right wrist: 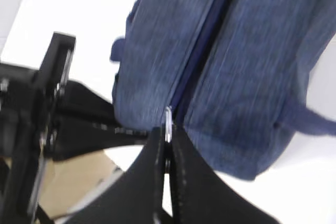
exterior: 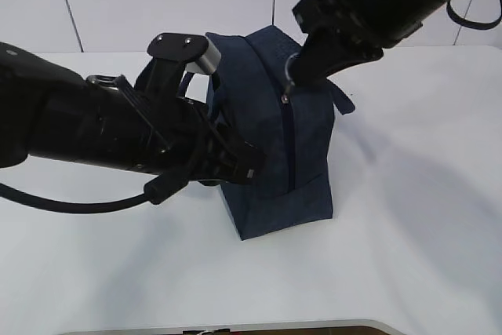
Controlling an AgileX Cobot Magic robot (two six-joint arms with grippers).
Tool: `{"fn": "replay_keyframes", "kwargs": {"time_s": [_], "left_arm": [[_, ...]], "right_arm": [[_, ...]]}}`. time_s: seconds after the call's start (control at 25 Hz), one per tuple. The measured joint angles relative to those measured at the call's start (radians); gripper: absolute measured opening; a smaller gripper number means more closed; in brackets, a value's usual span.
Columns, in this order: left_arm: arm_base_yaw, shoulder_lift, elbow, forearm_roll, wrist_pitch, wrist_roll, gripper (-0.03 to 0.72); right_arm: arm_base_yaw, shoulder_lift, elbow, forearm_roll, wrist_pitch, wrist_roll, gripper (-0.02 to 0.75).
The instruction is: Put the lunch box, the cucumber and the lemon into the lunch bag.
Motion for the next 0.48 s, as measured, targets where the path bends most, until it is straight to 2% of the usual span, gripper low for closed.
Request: {"fn": "replay_keyframes", "kwargs": {"time_s": [0.48], "left_arm": [[0.0, 0.0, 0.002, 0.006, -0.002, 0.0, -0.012]], "right_arm": [[0.0, 0.131, -0.151, 0.042, -0.062, 0.034, 0.005]]}}
